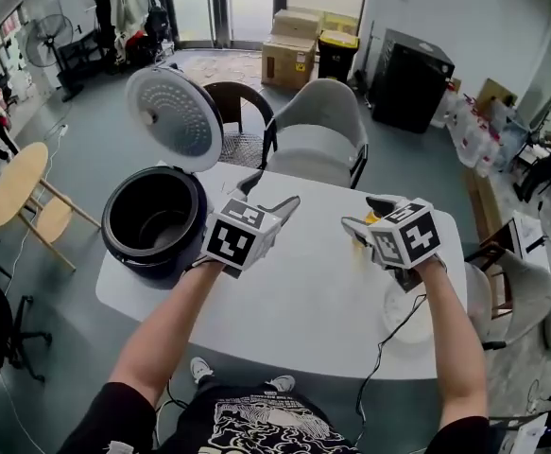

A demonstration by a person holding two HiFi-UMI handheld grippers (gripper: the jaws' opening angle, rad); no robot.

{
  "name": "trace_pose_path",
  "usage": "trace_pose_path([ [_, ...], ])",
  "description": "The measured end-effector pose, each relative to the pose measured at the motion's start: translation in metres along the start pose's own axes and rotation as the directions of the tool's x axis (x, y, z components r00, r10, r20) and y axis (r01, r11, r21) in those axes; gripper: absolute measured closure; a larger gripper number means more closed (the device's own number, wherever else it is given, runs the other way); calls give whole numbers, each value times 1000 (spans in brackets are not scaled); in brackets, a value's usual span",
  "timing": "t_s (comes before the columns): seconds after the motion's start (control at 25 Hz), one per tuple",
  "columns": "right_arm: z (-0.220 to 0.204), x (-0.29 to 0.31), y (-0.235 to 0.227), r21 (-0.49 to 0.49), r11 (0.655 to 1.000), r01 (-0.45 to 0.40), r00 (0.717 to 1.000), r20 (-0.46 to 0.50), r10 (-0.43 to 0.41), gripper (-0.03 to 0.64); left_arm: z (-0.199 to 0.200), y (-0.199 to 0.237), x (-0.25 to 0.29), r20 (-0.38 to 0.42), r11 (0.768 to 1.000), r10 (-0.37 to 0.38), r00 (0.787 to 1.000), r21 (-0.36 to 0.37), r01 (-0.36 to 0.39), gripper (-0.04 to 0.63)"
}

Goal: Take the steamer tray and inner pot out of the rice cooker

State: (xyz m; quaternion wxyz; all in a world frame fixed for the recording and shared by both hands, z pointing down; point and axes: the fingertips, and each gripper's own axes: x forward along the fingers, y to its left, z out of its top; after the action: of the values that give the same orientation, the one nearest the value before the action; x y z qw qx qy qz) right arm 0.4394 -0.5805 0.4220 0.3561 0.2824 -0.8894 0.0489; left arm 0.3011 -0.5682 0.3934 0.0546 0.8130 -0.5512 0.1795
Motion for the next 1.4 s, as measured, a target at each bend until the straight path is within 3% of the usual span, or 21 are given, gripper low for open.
trace_pose_path([
  [0.24,79,34,81,-70,994,-89,992,88,95,325,-21,88,-84,23,989,141,990,-38,-140,247],
  [0.52,176,75,192,-144,971,-192,965,154,213,322,-50,197,-200,17,953,294,956,-84,-291,247],
  [0.64,216,89,232,-148,963,-227,950,183,253,321,-53,241,-248,37,932,354,934,-95,-350,247],
  [0.88,273,126,314,-102,951,-291,916,257,308,316,-97,317,-334,14,894,433,901,-136,-427,247],
  [1.12,316,154,380,-62,930,-362,889,277,364,316,-120,372,-404,21,868,470,882,-193,-458,247],
  [1.4,337,183,427,0,904,-428,874,256,414,316,-134,412,-444,63,878,415,908,-290,-381,247],
])
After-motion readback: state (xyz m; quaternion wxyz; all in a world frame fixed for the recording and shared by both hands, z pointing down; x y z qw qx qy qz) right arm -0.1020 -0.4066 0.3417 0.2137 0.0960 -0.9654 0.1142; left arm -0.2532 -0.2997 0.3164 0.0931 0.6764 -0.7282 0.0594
